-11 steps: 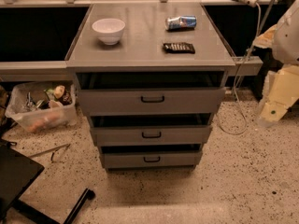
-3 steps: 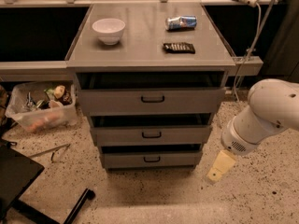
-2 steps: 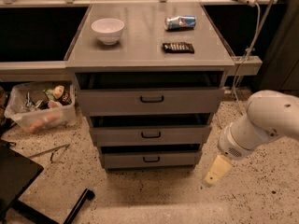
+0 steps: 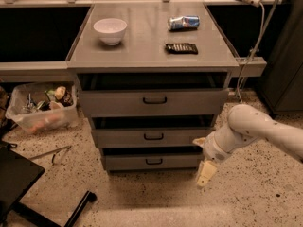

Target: Open middle drawer

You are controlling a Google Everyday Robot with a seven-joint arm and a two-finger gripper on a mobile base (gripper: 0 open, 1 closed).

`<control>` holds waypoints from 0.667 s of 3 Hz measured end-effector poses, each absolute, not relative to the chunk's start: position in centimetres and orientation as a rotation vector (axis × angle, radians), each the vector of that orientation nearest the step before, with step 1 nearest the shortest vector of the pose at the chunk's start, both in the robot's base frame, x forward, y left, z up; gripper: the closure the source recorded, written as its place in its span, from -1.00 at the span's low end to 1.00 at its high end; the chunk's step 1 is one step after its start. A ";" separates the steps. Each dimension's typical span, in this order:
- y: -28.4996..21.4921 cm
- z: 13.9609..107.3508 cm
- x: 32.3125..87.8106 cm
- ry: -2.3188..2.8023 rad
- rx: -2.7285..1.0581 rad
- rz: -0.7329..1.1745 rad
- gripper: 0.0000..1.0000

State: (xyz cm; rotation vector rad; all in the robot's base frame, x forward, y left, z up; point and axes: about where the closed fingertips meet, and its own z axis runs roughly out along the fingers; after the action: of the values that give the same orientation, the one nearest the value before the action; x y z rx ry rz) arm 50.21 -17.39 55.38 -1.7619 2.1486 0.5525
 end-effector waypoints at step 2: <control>-16.7 52.3 53.3 2.059 -1.745 0.590 -1.00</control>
Offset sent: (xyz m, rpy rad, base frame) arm 0.0249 0.0059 -0.0235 0.0600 -0.0325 0.0180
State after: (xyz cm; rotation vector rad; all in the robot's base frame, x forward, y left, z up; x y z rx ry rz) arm 53.28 -16.71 52.32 -1.7449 2.0594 0.5904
